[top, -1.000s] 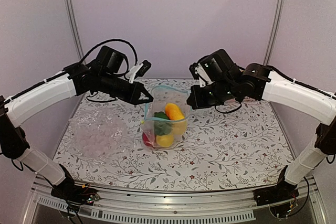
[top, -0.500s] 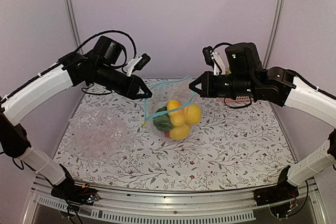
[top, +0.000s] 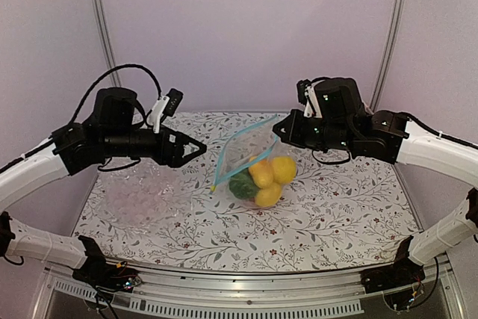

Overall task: Place the food in the zip-top bag and seal the zipper
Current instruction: Adjust the zipper food storage bag at the center of the board.

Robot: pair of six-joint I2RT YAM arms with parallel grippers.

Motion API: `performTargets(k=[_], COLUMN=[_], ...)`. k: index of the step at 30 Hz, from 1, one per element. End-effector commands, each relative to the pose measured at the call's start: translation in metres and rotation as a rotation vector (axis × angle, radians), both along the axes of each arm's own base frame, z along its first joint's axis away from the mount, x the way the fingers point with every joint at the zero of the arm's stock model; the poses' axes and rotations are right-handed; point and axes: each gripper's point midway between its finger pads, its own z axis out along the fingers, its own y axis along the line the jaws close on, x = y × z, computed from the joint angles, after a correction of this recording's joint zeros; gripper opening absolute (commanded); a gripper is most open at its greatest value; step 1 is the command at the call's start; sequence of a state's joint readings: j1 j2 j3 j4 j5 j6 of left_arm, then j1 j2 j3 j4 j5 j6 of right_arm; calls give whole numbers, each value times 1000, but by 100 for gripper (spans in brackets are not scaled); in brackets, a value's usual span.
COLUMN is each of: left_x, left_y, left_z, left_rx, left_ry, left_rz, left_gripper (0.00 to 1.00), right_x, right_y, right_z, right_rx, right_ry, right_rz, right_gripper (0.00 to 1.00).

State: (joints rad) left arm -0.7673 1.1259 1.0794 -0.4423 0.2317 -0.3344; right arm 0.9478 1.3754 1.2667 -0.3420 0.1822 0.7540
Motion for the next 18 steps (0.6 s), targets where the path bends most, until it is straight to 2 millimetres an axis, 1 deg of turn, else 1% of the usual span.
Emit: performTargets(k=[1, 4, 7, 11, 13, 15, 18], left_x=[-16, -32, -42, -46, -50, -45, -36], left_y=[-3, -2, -3, -6, -13, -15, -17], left_z=[-13, -24, -36, -60, -71, -84, -102], left_rx=[-107, -151, -154, -105, -82, -40, 13], left_ry=[-55, -66, -82, -85, -75, -70, -47], left_rz=[0, -9, -6, 20, 8, 38, 82], left_gripper=[86, 81, 78, 78, 78, 77, 71], right_x=[10, 11, 12, 14, 15, 15, 15], right_y=[-11, -11, -12, -12, -12, -10, -9], right_z=[23, 26, 28, 30, 31, 31, 31], right_rx=[63, 65, 68, 74, 75, 75, 77], right_ry=[-49, -55, -60, -62, -62, -61, -60], right_rz=[-84, -90, -97, -108, -110, -106, -103], right_gripper=[0, 0, 0, 0, 0, 0, 0])
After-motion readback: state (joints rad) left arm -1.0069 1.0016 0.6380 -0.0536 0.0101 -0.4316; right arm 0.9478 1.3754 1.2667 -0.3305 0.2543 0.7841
